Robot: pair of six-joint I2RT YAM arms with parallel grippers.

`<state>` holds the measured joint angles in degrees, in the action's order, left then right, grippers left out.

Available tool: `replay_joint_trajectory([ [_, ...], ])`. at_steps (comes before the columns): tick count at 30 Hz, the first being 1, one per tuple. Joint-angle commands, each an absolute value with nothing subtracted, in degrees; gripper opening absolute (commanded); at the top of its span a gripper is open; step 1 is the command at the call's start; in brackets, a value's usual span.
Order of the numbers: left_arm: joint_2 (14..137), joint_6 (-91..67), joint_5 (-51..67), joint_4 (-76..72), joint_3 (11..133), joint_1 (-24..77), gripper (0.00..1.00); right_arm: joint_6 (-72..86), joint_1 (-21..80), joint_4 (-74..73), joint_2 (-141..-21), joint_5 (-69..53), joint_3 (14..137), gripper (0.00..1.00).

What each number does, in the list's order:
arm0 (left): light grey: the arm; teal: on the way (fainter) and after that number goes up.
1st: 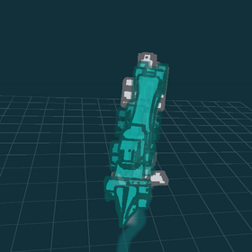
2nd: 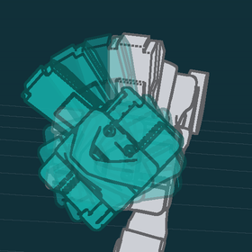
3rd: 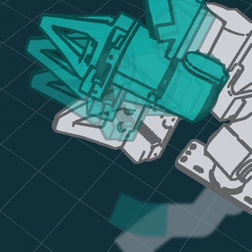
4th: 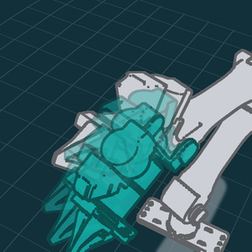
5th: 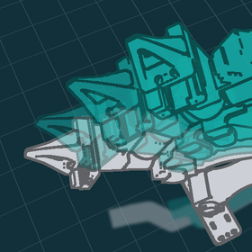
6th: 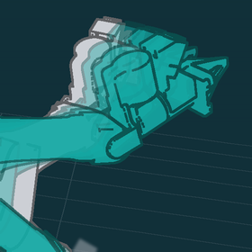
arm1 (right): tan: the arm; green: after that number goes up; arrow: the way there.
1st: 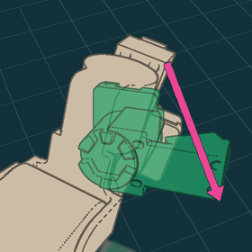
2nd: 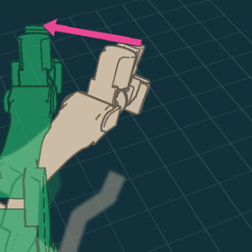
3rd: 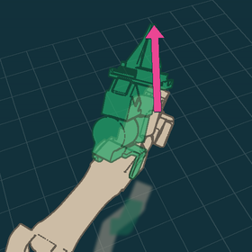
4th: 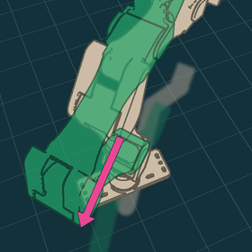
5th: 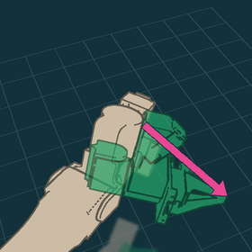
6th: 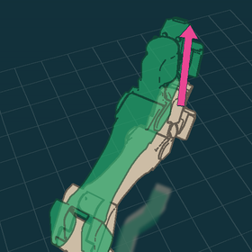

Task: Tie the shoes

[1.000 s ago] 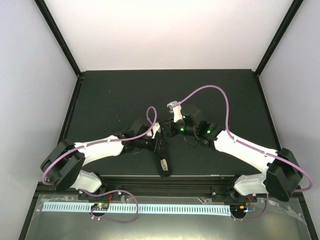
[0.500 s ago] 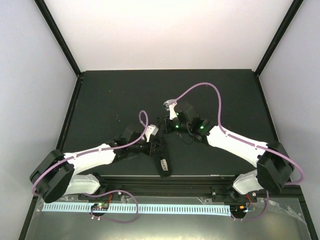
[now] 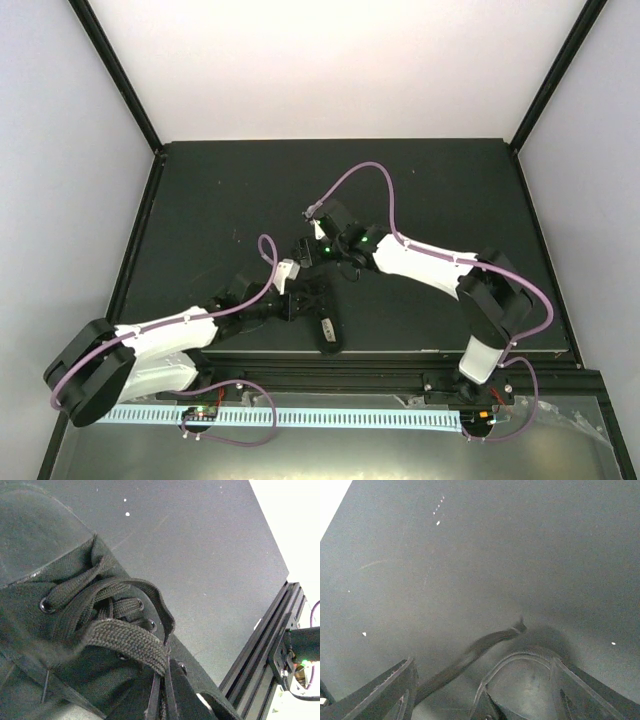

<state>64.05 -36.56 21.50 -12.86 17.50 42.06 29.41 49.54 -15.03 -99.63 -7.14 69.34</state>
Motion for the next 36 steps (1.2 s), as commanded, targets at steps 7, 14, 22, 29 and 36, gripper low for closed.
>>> replay_joint_trajectory([
  [7, 60.28, -38.92, 18.76, -19.85, 14.81, 41.68, 0.01, 28.59, 49.55, -19.6, -86.33, -4.94, 62.85, 0.71],
  [14, 59.71, -39.64, 18.96, -21.13, 13.23, 41.57, 0.01, 28.16, 49.7, -16.14, -84.76, -12.69, 53.45, 0.52],
  [22, 60.42, -39.73, 19.69, -21.16, 13.27, 41.57, 0.02, 27.34, 50.09, -15.77, -90.11, -13.48, 56.07, 0.5],
  [29, 60.5, -39.81, 20.02, -21.23, 13.25, 41.57, 0.01, 26.24, 51.02, -17.81, -94.64, -9.31, 58.6, 0.39],
  [36, 60.56, -39.9, 20.22, -21.45, 13.27, 41.59, 0.02, 26.0, 51.41, -17.97, -96.42, -8.95, 59.5, 0.23],
])
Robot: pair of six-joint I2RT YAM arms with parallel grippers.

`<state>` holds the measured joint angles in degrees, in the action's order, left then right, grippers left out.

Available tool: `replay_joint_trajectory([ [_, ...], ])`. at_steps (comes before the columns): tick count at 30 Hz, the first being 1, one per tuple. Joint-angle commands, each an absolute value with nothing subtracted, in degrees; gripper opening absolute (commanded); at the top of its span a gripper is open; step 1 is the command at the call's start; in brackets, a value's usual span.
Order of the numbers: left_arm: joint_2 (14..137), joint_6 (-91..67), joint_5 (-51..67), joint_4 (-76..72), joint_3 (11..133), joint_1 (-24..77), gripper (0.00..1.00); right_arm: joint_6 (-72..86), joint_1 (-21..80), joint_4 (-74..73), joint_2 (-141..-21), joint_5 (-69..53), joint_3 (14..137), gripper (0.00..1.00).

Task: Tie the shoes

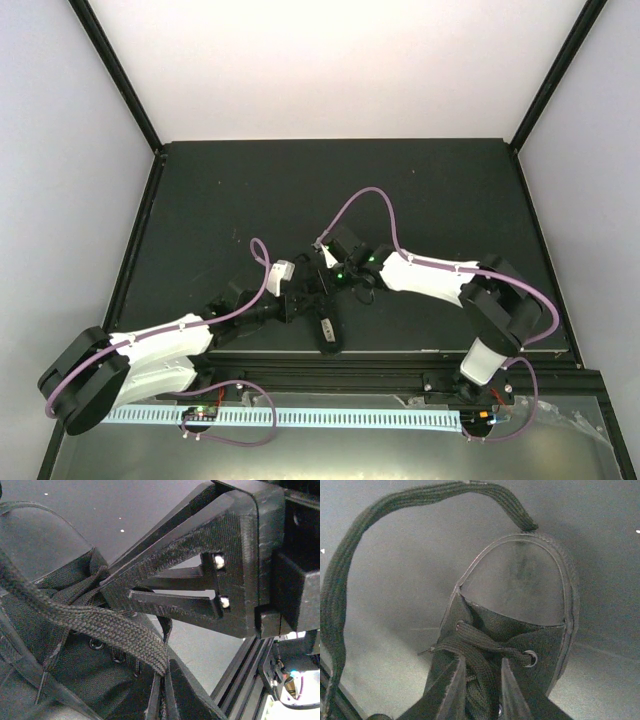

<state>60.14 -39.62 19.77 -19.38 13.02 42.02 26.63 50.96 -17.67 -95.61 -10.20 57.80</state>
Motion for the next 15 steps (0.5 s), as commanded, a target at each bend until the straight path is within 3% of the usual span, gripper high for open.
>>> replay_joint_trajectory([
  [1, 60.58, -39.9, 20.18, -21.41, 13.27, 41.58, 0.02, 26.01, 51.41, -17.94, -96.31, -8.85, 59.51, 0.18],
  [6, 60.61, -40.54, 19.23, -21.39, 13.32, 41.53, 0.02, 27.03, 51.49, -17.7, -92.78, -6.13, 57.78, 0.02],
  [15, 61.79, -41.09, 18.82, -21.75, 13.19, 40.98, 0.02, 33.38, 51.51, -21.24, -74.88, 3.4, 49.12, 0.02],
])
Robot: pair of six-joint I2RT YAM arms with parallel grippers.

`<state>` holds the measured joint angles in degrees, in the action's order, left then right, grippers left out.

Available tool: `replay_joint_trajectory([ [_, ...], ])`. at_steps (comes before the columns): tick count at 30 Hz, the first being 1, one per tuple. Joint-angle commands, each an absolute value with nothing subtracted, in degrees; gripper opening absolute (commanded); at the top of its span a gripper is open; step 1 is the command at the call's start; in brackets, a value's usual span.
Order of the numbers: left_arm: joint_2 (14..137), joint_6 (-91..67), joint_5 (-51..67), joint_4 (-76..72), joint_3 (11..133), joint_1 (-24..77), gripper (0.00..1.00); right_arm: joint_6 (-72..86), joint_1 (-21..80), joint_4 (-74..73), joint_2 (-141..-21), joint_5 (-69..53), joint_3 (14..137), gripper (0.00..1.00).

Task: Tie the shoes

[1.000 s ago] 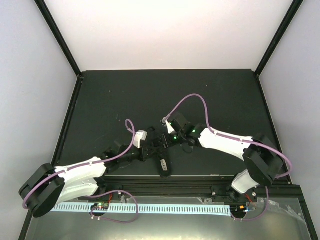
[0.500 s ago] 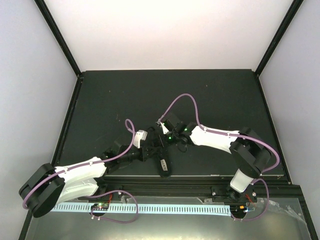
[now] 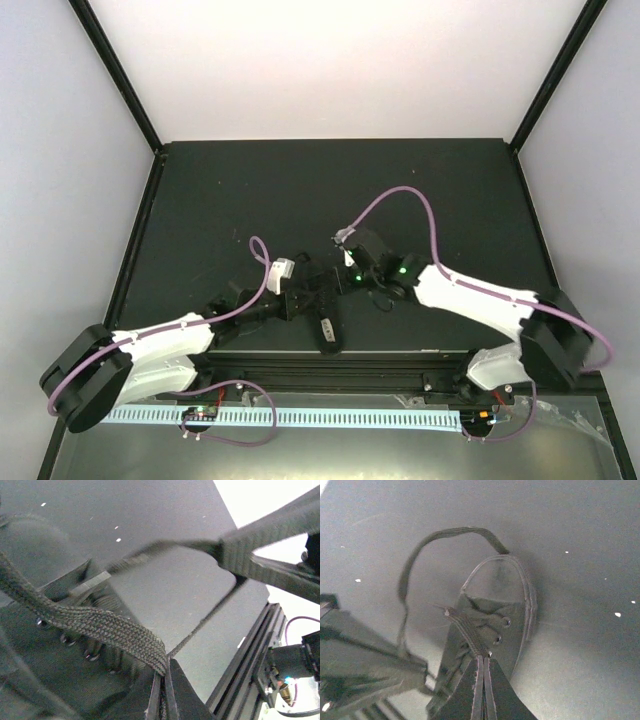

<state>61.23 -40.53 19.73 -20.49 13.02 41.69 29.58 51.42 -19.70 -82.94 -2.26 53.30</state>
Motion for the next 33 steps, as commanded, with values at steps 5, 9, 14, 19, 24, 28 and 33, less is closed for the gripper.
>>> replay_joint_trajectory([
  [5, 62.31, -40.47, 20.44, -23.22, 13.35, 40.7, 0.02, 38.87, 52.89, -17.97, -67.17, -6.75, 40.72, 0.02],
  [9, 62.23, -39.7, 21.16, -23.47, 13.28, 40.61, 0.01, 46.12, 57.89, -9.9, -65.2, -16.26, 34.46, 0.08],
  [14, 61.53, -39.3, 20.96, -22.63, 13.19, 40.37, 0.02, 49.46, 61.69, -11.12, -62.56, -17.52, 32.83, 0.35],
  [19, 61.72, -39.37, 20.92, -22.5, 13.25, 40.15, 0.01, 44.71, 61.53, -20.3, -52.81, -4.82, 34.56, 0.51],
  [24, 62.03, -39.38, 21.12, -22.62, 13.35, 39.85, 0.02, 39.87, 60.2, -16.35, -49.11, 4.11, 30.67, 0.69],
  [28, 62.26, -39.38, 21.35, -22.46, 13.45, 39.82, 0.01, 33.79, 59.61, -9.0, -52.44, 4.54, 27.73, 0.73],
  [33, 62.41, -39.53, 21.19, -22.45, 13.61, 39.79, 0.02, 29.87, 59.24, 6.0, -56.62, 3.49, 21.28, 0.79],
])
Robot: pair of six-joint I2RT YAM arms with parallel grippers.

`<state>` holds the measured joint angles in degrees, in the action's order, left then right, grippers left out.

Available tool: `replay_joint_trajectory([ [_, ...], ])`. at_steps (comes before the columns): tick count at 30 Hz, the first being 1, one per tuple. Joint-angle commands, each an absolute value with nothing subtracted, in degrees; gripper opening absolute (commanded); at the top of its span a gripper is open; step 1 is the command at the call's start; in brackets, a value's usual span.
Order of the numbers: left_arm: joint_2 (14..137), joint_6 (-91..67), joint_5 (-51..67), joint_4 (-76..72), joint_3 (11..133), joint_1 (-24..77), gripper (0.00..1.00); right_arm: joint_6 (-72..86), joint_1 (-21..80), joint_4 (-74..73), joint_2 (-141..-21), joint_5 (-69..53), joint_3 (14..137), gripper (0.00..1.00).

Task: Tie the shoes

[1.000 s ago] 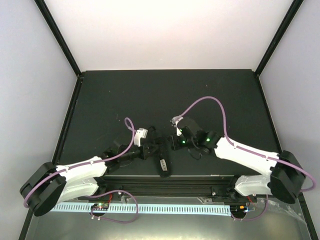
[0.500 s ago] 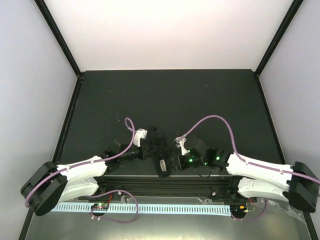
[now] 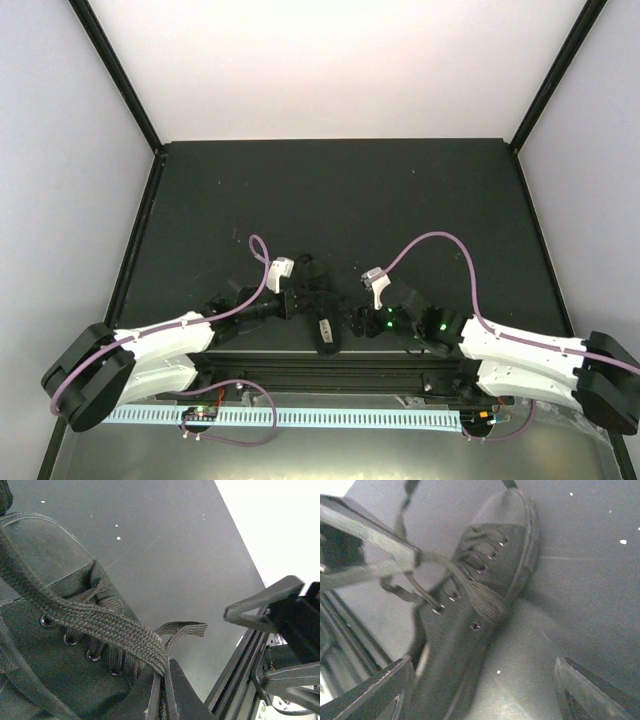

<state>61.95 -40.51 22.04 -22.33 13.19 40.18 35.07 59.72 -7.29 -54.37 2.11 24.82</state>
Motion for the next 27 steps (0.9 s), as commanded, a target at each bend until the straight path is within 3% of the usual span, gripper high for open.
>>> replay_joint_trajectory([
  [1, 62.5, -39.55, 21.18, -22.43, 13.62, 39.75, 0.02, 29.56, 59.04, 8.35, -57.69, 2.97, 20.45, 0.79],
  [3, 62.59, -39.73, 21.26, -22.51, 13.62, 39.74, 0.01, 29.24, 58.53, 11.77, -60.46, 2.72, 19.65, 0.77],
  [13, 62.83, -39.88, 21.48, -22.59, 13.62, 39.66, 0.02, 26.18, 57.0, 20.13, -71.35, 2.8, 21.06, 0.5],
  [17, 62.85, -40.03, 21.48, -22.69, 13.71, 39.57, 0.02, 24.52, 56.95, 21.32, -74.41, 2.19, 22.49, 0.31],
  [24, 62.84, -39.9, 21.36, -22.65, 13.71, 39.54, 0.02, 21.48, 56.87, 19.83, -72.28, 3.74, 23.01, 0.03],
  [27, 62.78, -39.94, 21.35, -22.74, 13.71, 39.47, 0.02, 20.55, 56.84, 16.71, -69.1, 4.54, 23.01, 0.02],
])
